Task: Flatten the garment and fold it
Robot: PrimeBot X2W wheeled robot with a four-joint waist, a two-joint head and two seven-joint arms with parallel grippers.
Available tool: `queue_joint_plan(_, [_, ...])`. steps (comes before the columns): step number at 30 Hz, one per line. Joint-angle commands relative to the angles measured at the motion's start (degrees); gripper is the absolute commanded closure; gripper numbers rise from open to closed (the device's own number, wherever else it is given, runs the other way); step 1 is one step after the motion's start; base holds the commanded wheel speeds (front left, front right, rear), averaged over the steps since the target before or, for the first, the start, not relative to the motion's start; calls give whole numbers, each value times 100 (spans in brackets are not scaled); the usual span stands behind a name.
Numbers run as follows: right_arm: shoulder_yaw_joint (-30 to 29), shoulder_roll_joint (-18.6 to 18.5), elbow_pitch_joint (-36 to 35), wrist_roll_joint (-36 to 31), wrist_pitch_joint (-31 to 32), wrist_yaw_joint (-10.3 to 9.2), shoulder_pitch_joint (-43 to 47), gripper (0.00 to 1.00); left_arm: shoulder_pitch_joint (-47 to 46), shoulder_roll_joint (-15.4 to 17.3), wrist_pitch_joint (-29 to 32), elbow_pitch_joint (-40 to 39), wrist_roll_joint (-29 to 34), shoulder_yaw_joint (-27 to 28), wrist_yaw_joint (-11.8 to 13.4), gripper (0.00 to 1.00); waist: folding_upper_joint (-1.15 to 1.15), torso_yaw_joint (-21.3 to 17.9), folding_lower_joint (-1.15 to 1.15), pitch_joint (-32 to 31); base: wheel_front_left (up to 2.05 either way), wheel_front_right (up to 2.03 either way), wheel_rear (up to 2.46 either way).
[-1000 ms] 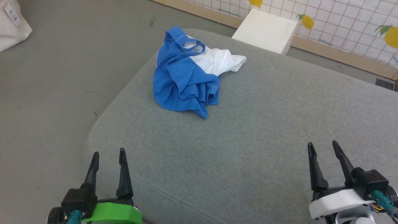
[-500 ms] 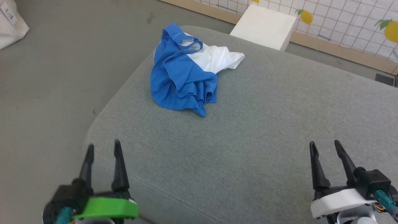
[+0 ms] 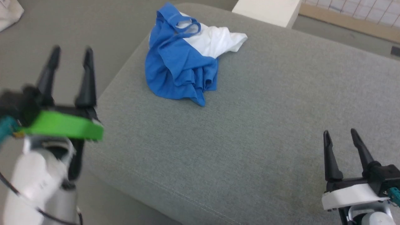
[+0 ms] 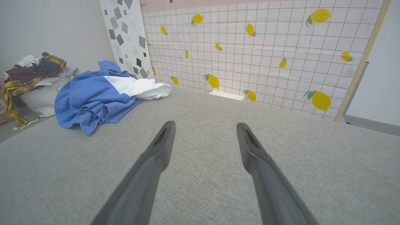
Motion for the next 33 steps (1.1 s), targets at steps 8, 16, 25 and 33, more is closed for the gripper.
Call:
queue_joint_plan(8, [52, 4, -874, -347, 332, -9, -270, 0, -1548, 683, 1381, 1176, -641, -20, -196, 0, 0, -514, 0, 932, 0, 0, 0])
queue_joint_plan(16, [-9, 4, -1549, -499, 635, -9, -322, 0, -2577, 820, 2499, 2222, -1292, -138, -241, 0, 0, -835, 0, 1566, 0, 0, 0])
queue_joint_plan(25, [-53, 4, -1820, -545, 774, -9, -359, 0, -2920, 873, 3330, 3000, -1706, -227, -193, 0, 0, -1224, 0, 2064, 0, 0, 0])
queue_joint_plan(33, [-93, 4, -1983, -549, 800, -9, -358, 0, -3076, 983, 3541, 3710, -1735, -110, 119, 0, 0, -1557, 0, 2352, 0, 0, 0])
